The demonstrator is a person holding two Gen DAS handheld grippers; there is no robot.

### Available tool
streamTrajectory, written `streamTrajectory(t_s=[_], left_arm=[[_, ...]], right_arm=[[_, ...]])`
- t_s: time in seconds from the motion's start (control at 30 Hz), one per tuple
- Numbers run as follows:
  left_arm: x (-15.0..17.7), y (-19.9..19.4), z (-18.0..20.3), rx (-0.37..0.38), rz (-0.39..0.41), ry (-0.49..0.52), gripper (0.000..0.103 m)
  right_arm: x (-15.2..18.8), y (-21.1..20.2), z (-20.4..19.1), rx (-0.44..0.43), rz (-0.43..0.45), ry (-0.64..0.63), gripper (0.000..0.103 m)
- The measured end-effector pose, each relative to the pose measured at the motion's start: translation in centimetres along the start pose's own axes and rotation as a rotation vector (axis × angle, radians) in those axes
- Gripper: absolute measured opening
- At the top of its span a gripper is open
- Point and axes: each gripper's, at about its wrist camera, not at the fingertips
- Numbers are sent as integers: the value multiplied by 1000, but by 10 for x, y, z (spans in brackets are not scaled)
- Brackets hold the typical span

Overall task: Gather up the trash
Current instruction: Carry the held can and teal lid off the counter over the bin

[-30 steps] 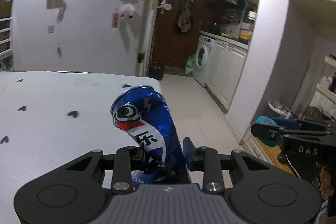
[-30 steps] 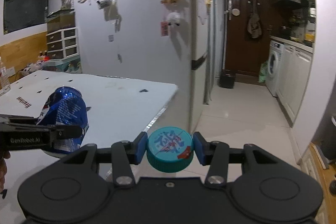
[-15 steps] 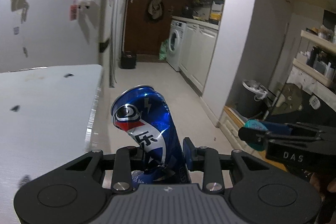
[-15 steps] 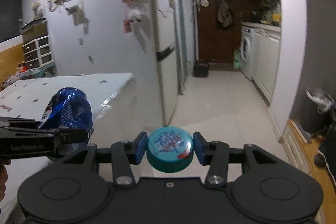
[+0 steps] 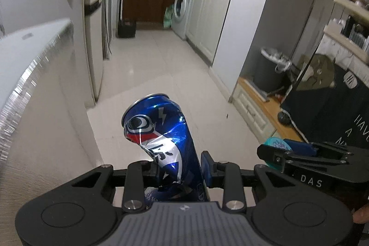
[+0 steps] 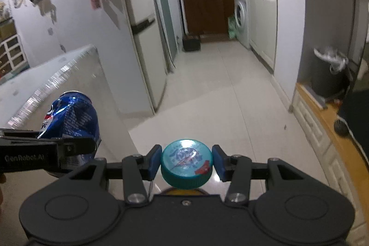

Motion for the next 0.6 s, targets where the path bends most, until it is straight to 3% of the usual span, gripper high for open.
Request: streamTrajectory(t_s=[0.6], left_arm=[[-2,134,-35,65,-212,-86,33]], right_arm=[[5,128,32,-20,-241,75,48]])
Point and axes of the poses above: each gripper's, at about its wrist camera, not at the fingertips, and y roughly the way its jaws point, z to its right, x to its underside, and after that the axes turned 11 degrees about -z, right-handed
